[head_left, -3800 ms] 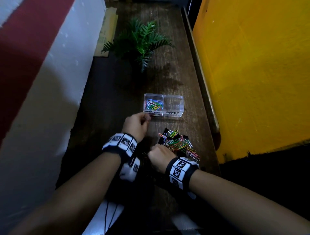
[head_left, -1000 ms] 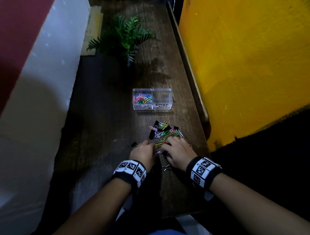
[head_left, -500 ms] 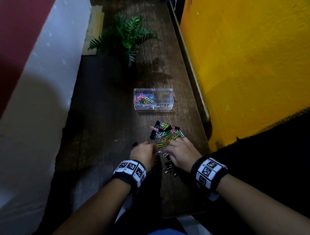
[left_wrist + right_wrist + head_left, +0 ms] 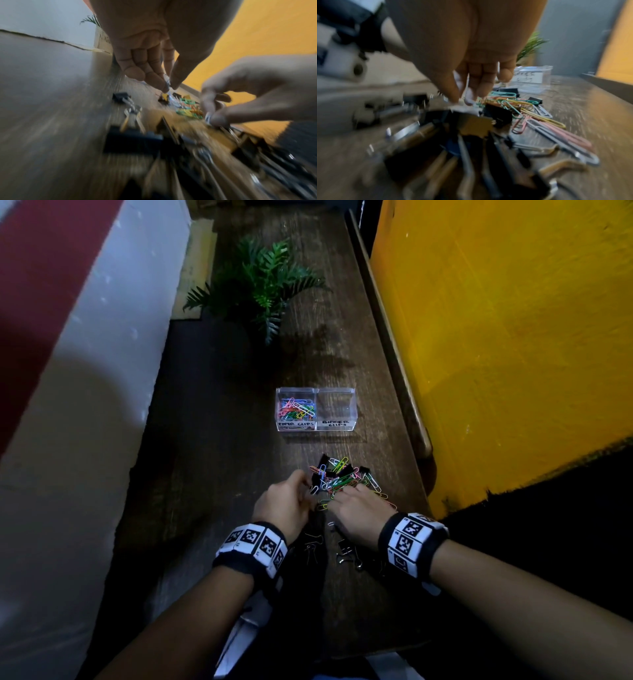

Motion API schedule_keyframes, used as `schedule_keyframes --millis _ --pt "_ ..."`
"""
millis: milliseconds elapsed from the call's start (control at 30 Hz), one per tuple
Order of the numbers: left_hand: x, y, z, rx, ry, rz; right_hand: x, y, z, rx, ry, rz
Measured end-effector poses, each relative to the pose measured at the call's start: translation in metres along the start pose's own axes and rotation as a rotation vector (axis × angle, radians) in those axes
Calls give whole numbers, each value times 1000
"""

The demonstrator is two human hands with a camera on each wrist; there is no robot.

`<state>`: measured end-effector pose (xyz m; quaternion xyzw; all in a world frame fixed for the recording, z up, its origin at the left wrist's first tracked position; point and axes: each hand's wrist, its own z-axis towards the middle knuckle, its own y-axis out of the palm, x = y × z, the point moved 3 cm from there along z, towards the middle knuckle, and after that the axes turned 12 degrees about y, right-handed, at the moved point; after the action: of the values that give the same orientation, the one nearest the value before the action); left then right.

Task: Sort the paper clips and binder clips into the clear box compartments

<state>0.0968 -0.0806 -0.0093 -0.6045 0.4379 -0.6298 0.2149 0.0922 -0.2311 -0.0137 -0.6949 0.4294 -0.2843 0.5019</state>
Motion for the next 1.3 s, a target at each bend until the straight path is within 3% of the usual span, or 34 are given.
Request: schedule_keyframes --millis 100,233,400,667,900,1100,1300 --pt "-2 -5 4 18 16 -7 11 -11 -13 105 147 350" --pt "-5 -1 5 14 9 -30 53 -13 -27 239 506 561" --pt "-4 5 8 0 17 -52 89 -3 -9 51 780 496" --pt "-6 -13 27 84 25 -51 79 -13 15 -80 782 361" --pt "-19 -33 50 156 -8 -97 82 -24 16 -131 816 387" --pt "-20 -67 98 224 -10 -70 88 -47 14 -30 816 553" --pt "-20 -87 140 115 -53 14 70 -86 47 118 696 710"
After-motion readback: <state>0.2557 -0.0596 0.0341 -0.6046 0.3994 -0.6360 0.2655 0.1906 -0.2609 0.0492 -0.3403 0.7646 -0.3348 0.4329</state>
